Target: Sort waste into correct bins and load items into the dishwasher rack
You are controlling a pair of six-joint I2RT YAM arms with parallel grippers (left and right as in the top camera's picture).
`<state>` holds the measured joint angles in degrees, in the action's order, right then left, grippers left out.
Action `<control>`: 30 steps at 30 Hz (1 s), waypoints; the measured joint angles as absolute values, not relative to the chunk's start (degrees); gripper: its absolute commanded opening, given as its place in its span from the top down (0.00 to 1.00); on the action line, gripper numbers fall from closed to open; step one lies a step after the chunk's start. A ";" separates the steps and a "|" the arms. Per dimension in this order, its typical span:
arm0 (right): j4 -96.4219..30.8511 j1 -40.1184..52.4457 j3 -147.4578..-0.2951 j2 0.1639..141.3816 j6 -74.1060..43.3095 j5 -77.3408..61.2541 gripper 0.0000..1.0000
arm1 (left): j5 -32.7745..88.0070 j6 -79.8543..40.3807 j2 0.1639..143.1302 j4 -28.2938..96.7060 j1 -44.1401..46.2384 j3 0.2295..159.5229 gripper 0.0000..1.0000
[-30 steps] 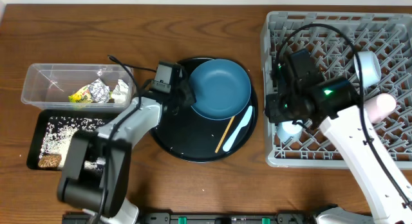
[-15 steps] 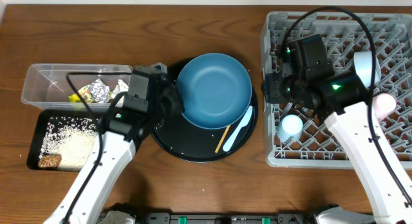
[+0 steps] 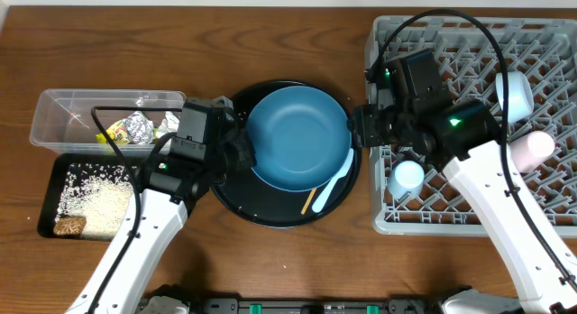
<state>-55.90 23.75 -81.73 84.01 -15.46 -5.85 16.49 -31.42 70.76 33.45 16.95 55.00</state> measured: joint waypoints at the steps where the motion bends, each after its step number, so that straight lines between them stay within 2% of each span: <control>1: -55.77 23.75 -81.71 84.01 -15.46 -5.96 0.46 | 16.62 -31.42 70.76 33.45 17.04 55.00 0.94; 9: -53.74 24.80 -81.21 87.57 -15.49 -6.44 0.47 | 17.04 -31.40 70.76 33.39 19.77 55.00 0.94; 15: -53.39 25.80 -80.77 91.00 -14.85 -6.63 0.65 | 17.19 -31.22 70.76 33.52 20.82 55.00 0.94; 24: -52.77 25.80 -80.77 91.13 -14.83 -5.45 0.66 | 16.29 -31.03 70.76 33.85 20.82 55.00 0.94; 30: -52.66 26.00 -80.77 91.13 -14.52 -5.08 0.95 | 15.90 -31.03 70.76 34.46 20.82 55.00 0.94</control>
<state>-52.66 26.00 -80.77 91.13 -14.52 -5.08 15.90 -31.03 70.76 34.46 20.82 55.00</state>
